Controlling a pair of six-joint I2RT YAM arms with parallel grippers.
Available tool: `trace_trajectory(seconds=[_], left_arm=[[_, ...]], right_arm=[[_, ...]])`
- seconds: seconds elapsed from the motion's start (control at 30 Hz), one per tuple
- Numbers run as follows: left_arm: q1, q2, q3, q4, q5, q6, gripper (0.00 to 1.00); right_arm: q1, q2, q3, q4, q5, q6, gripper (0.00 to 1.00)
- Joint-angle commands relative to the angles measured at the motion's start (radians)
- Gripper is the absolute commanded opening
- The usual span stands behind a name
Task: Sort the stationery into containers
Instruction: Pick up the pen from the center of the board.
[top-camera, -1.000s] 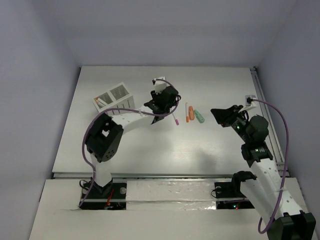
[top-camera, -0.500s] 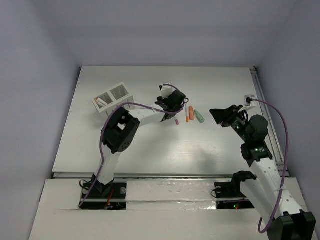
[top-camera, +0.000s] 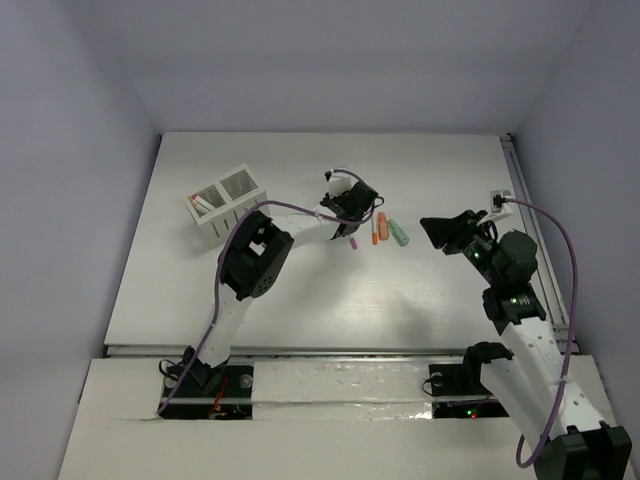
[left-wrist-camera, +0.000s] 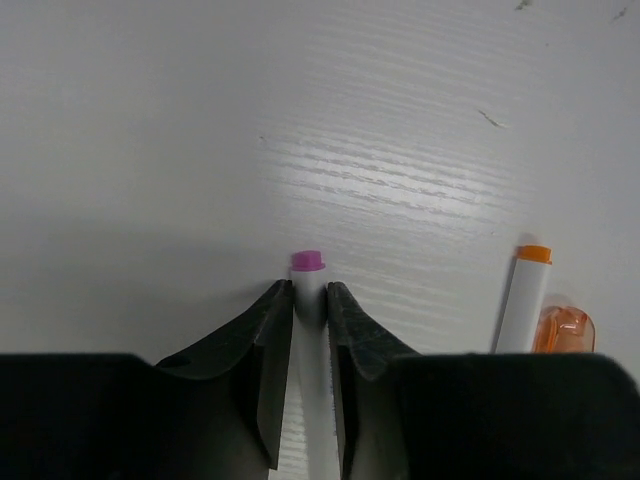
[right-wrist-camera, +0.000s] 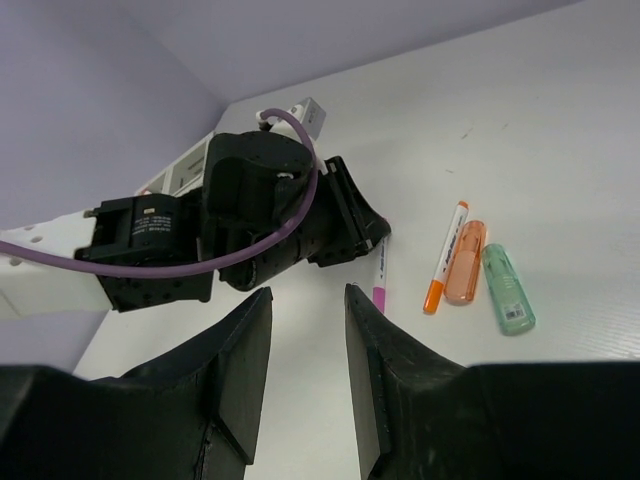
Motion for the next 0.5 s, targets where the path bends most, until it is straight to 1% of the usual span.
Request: trace_trajectory(seconds=[0.0, 0.07, 0.23, 0.3, 0.37, 0.43, 0.47], left_arm=[[-0.002, 0.033, 0.034, -0.096, -0.042, 0.033, 0.16], [-0.002, 0.024, 0.013, -0.090, -0.062, 0.055, 0.13], [-0.011, 0.022, 0.011, -0.084, -0.055, 0.106, 0.12], [-0.011, 0.028, 0.019, -0.096, -0.053, 0.140, 0.17], [-0.011, 0.039, 0.023, -0.104, -0.058, 0.164, 0.25], [-0.011, 0.045, 0.022, -0.107, -0.055, 0.172, 0.25], [-0.011, 0.046, 0.017, -0.103, -0.050, 0.174, 0.23]], right_arm=[[-0.002, -0.029, 0.025, 0.019, 0.021, -0.011, 0.41], [-0.002, -0.032, 0.025, 0.020, 0.022, -0.011, 0.41], [-0.002, -0.030, 0.025, 0.020, 0.020, -0.011, 0.41], [-0.002, -0.030, 0.025, 0.019, 0.023, -0.011, 0.41], [-0.002, -0.030, 0.025, 0.019, 0.023, -0.011, 0.41], [-0.002, -0.029, 0.025, 0.019, 0.022, -0.011, 0.41], [-0.002, -0.029, 0.025, 0.022, 0.018, -0.011, 0.41]])
